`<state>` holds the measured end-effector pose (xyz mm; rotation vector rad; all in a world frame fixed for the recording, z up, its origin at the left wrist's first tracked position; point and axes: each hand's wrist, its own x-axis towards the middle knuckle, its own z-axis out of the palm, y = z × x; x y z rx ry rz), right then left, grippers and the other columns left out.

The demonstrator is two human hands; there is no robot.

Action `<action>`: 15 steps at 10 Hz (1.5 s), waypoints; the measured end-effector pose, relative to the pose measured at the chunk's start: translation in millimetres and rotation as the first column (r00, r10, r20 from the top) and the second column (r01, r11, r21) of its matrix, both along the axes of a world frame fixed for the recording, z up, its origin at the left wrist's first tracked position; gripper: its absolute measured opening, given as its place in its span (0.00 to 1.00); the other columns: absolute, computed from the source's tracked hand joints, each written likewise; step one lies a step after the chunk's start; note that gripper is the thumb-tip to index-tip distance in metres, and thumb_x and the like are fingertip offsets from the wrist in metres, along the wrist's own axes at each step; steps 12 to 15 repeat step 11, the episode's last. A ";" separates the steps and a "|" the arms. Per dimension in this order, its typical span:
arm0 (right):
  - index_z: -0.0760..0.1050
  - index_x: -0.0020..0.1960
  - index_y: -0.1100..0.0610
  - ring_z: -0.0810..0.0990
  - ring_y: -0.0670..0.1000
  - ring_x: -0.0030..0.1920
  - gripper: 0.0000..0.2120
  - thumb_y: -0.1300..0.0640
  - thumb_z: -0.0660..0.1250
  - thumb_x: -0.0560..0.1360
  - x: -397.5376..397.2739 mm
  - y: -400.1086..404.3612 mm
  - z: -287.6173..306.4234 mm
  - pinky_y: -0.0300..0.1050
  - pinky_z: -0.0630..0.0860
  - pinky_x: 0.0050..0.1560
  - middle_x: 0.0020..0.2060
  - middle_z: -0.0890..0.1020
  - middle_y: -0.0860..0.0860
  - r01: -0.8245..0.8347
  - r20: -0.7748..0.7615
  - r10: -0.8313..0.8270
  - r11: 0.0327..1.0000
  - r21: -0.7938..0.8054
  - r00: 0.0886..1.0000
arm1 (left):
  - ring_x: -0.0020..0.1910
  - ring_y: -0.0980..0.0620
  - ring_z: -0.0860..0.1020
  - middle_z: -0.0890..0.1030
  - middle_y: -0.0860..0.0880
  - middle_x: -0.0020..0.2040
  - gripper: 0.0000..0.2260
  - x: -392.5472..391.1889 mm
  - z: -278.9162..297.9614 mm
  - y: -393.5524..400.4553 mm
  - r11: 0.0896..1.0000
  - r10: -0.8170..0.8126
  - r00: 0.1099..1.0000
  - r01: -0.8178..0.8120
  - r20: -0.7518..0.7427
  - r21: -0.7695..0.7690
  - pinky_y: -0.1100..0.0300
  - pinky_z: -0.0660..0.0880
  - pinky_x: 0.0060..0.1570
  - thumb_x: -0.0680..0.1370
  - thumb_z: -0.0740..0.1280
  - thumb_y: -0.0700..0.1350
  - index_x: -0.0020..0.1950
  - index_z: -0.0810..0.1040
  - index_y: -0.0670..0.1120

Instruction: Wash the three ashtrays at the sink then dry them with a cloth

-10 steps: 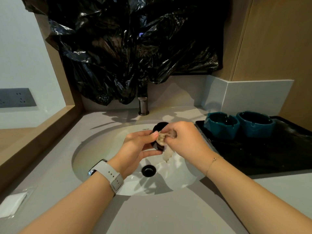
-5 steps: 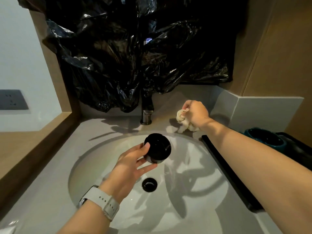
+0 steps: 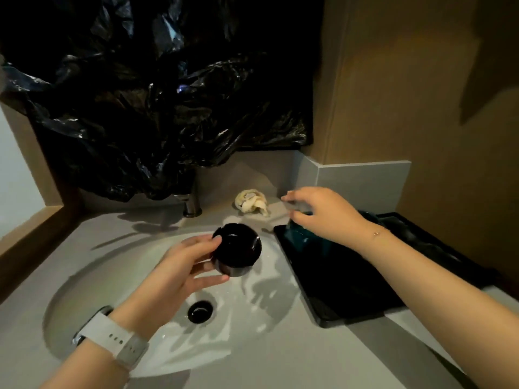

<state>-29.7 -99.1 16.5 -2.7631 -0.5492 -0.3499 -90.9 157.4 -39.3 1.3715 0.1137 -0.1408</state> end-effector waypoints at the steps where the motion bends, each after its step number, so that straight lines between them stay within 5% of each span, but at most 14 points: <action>1: 0.71 0.69 0.45 0.67 0.43 0.70 0.19 0.48 0.63 0.79 -46.9 -56.1 -7.5 0.43 0.69 0.66 0.69 0.71 0.41 0.080 0.092 -0.079 0.997 0.001 0.993 | 0.41 0.49 0.83 0.84 0.40 0.49 0.10 -7.3 26.7 -57.8 0.994 -0.104 0.994 0.102 0.043 0.048 0.56 0.83 0.38 0.79 0.67 0.43 0.57 0.81 0.40; 4: 0.72 0.69 0.49 0.71 0.47 0.68 0.20 0.54 0.65 0.78 -101.5 -185.3 -52.7 0.41 0.71 0.63 0.69 0.72 0.45 0.313 0.250 -0.315 0.948 0.048 0.916 | 0.44 0.44 0.80 0.77 0.40 0.48 0.08 52.3 73.9 -238.1 0.903 -0.260 0.955 0.187 0.144 0.388 0.54 0.83 0.36 0.82 0.62 0.40 0.52 0.77 0.36; 6: 0.76 0.66 0.50 0.75 0.50 0.65 0.20 0.57 0.69 0.74 -92.8 -210.4 -94.5 0.42 0.70 0.62 0.65 0.77 0.47 0.383 0.270 -0.407 0.913 0.141 0.873 | 0.34 0.45 0.73 0.73 0.44 0.32 0.17 126.9 60.4 -317.6 0.652 -0.342 0.906 0.037 0.250 0.757 0.57 0.75 0.39 0.81 0.59 0.40 0.32 0.69 0.43; 7: 0.78 0.64 0.50 0.75 0.49 0.64 0.18 0.59 0.69 0.74 -87.0 -212.1 -105.9 0.41 0.68 0.63 0.63 0.78 0.46 0.376 0.252 -0.423 0.901 0.216 0.870 | 0.30 0.48 0.67 0.69 0.46 0.30 0.19 154.7 44.2 -342.2 0.464 -0.380 0.890 -0.052 0.252 0.884 0.59 0.64 0.31 0.82 0.59 0.40 0.30 0.65 0.43; 9: 0.79 0.61 0.50 0.73 0.46 0.64 0.17 0.59 0.68 0.73 -80.8 -211.7 -115.2 0.39 0.65 0.63 0.61 0.78 0.44 0.322 0.272 -0.396 0.905 0.278 0.877 | 0.44 0.46 0.74 0.77 0.44 0.43 0.08 190.1 14.7 -368.8 0.268 -0.466 0.868 -0.046 0.171 0.962 0.60 0.69 0.44 0.81 0.61 0.39 0.44 0.78 0.42; 10: 0.80 0.60 0.49 0.73 0.45 0.64 0.16 0.57 0.64 0.73 -79.8 -211.8 -118.3 0.37 0.63 0.62 0.61 0.78 0.43 0.304 0.274 -0.388 0.904 0.302 0.880 | 0.40 0.45 0.74 0.74 0.46 0.34 0.13 200.0 3.4 -370.2 0.186 -0.455 0.874 -0.091 0.168 0.978 0.59 0.69 0.40 0.79 0.63 0.37 0.34 0.72 0.42; 11: 0.80 0.59 0.48 0.72 0.44 0.64 0.17 0.55 0.60 0.73 -79.9 -209.3 -118.1 0.36 0.63 0.62 0.61 0.78 0.43 0.299 0.252 -0.387 0.897 0.325 0.887 | 0.43 0.42 0.78 0.82 0.41 0.44 0.07 201.6 -1.4 -370.3 0.144 -0.445 0.869 -0.169 0.216 0.975 0.56 0.75 0.42 0.78 0.64 0.37 0.45 0.81 0.39; 15: 0.80 0.59 0.48 0.72 0.44 0.64 0.17 0.55 0.60 0.73 -79.9 -209.3 -118.1 0.36 0.63 0.62 0.61 0.78 0.43 0.299 0.252 -0.387 0.897 0.325 0.887 | 0.43 0.42 0.78 0.82 0.41 0.44 0.07 201.6 -1.4 -370.3 0.144 -0.445 0.869 -0.169 0.216 0.975 0.56 0.75 0.42 0.78 0.64 0.37 0.45 0.81 0.39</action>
